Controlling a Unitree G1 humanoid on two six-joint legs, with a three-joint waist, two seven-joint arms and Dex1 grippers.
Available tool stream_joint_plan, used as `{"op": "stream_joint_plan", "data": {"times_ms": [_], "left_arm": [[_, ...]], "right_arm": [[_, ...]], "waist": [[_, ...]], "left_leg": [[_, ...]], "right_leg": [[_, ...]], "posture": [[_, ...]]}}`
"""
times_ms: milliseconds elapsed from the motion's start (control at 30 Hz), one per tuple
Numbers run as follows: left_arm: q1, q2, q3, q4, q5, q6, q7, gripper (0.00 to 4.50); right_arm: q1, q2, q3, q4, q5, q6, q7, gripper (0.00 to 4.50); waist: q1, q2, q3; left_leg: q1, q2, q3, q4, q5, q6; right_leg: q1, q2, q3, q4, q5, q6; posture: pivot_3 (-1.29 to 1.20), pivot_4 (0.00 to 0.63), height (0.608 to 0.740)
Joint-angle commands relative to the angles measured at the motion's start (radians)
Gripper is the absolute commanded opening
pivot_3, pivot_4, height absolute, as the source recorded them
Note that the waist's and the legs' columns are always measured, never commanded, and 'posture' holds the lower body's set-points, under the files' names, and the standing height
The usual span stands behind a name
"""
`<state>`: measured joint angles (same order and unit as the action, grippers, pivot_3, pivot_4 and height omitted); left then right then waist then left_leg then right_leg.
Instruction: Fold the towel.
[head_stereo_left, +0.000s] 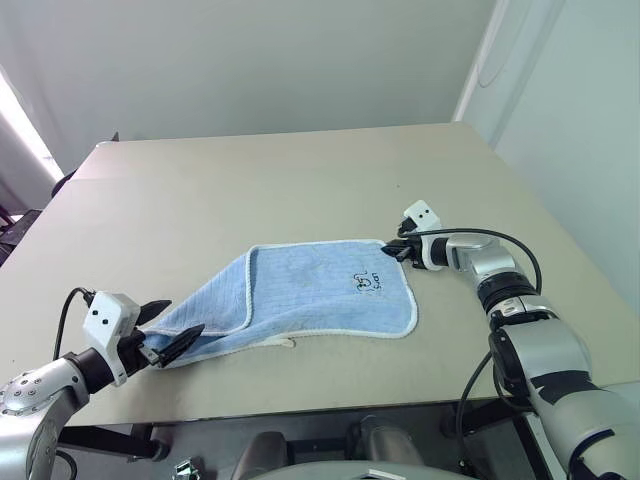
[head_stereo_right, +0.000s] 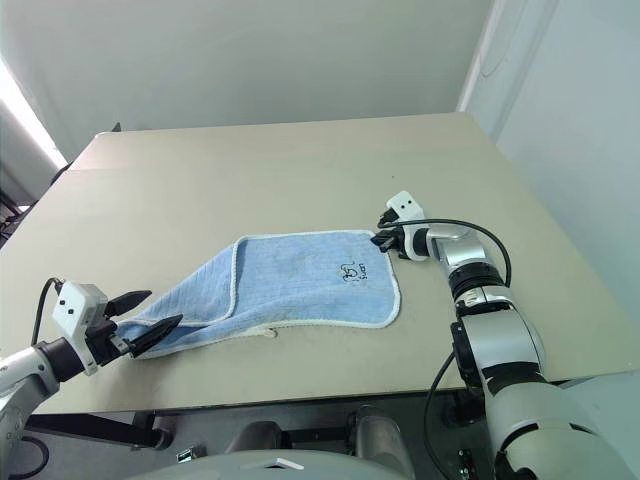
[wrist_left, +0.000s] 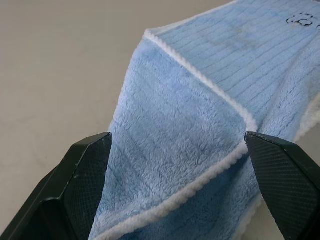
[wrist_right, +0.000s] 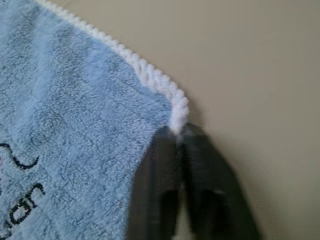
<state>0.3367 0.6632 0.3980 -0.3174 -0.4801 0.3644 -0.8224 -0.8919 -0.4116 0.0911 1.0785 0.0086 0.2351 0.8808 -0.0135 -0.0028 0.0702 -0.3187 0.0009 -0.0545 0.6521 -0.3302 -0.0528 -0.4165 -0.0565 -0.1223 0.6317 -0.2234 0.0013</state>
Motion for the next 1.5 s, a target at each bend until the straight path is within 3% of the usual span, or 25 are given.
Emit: {"op": "stream_joint_plan", "data": {"times_ms": [33,300,567,1033,1367,1500], "left_arm": [[-0.033,0.009,-0.022,-0.072,-0.002,0.003,0.015,4.5],[-0.099,0.001,-0.158,-0.056,0.091,0.003,0.065,4.5],[-0.197,-0.019,-0.34,0.132,0.311,-0.099,0.138,4.5],[-0.208,0.009,-0.396,0.185,0.353,-0.138,0.095,4.5],[-0.196,0.045,-0.413,0.19,0.397,-0.205,0.072,1.09],[-0.197,0.05,-0.391,0.21,0.393,-0.184,0.085,1.09]], "right_arm": [[-0.015,0.006,-0.011,-0.003,-0.002,0.0,0.001,0.03],[0.016,0.035,-0.018,-0.052,0.001,0.032,-0.014,0.03],[0.039,0.04,-0.032,-0.086,0.007,0.024,-0.048,0.03],[0.065,0.032,-0.058,-0.122,0.027,0.059,-0.074,0.03],[0.071,0.029,-0.061,-0.12,0.024,0.056,-0.086,0.0],[0.07,0.032,-0.06,-0.116,0.022,0.05,-0.089,0.0]], "waist": [[0.001,0.0,0.0],[-0.004,0.0,0.0],[0.0,0.0,0.0],[-0.001,0.004,-0.002],[-0.001,0.004,-0.002],[-0.001,0.004,-0.002]], "left_leg": [[0.0,0.0,0.0,0.0,0.0,0.0],[0.001,0.001,0.0,0.0,0.0,0.0],[0.003,0.009,0.003,0.0,0.0,0.0],[0.007,0.012,0.004,-0.001,0.0,0.0],[0.009,0.012,0.007,-0.002,0.0,0.0],[0.009,0.013,0.007,-0.003,0.0,0.0]], "right_leg": [[0.0,0.0,0.0,0.0,0.0,0.0],[0.001,0.002,0.001,0.0,0.001,0.0],[0.001,0.011,0.003,0.0,0.003,-0.004],[0.003,0.013,0.004,-0.001,0.004,-0.006],[0.003,0.013,0.006,-0.001,0.004,-0.006],[0.003,0.013,0.006,-0.001,0.004,-0.006]], "posture": [[0.0,0.0,0.74],[0.0,0.0,0.74],[0.0,0.0,0.74],[0.0,0.0,0.74],[0.0,0.0,0.74],[0.0,0.0,0.74]]}}
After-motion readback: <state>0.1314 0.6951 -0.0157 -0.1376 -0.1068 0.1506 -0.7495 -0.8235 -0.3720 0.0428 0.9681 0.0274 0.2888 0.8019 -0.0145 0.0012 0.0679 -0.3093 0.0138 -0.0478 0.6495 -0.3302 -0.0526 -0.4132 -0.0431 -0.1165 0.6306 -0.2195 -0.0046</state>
